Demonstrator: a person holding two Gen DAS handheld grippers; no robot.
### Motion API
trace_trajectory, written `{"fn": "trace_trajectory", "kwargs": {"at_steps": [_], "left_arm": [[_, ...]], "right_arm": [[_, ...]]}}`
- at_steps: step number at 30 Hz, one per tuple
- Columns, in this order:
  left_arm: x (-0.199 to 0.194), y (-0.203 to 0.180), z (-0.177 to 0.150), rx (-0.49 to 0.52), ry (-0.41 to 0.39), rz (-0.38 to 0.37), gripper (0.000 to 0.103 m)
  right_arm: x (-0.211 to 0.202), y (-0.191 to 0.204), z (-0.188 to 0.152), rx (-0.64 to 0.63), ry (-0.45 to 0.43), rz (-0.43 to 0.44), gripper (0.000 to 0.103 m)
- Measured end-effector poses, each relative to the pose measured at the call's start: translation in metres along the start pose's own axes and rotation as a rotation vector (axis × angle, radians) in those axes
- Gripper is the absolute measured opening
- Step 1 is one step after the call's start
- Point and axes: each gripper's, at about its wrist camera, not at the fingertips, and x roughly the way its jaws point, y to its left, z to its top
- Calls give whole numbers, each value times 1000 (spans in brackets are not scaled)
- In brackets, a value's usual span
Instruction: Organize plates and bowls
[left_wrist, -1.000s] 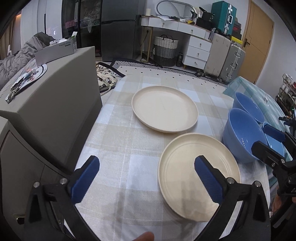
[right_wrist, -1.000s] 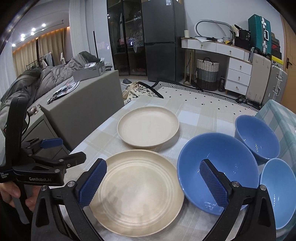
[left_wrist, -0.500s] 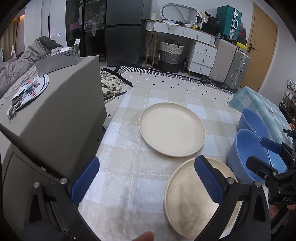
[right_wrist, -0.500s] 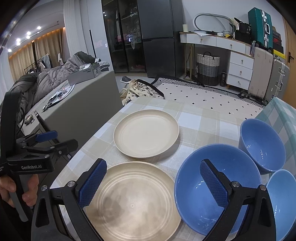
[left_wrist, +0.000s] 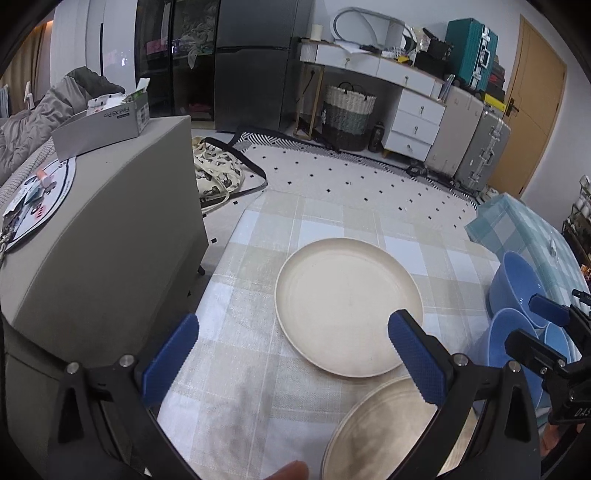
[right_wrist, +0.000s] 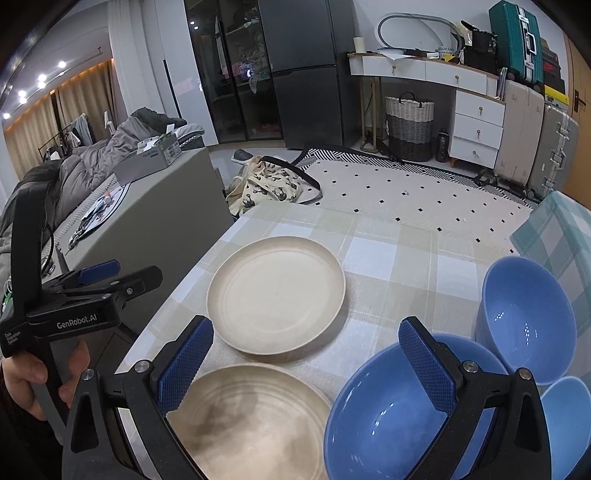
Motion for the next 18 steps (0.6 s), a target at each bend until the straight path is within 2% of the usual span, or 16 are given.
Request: {"fn": "trace_trajectory", "kwargs": {"at_steps": [10, 18], "left_arm": [[43, 3, 5, -37, 74, 29, 103], [69, 10, 0, -76, 126, 54, 103]], "right_arm": [[41, -13, 24, -4, 74, -27, 102], [76, -23, 30, 11, 137, -40, 102]]}}
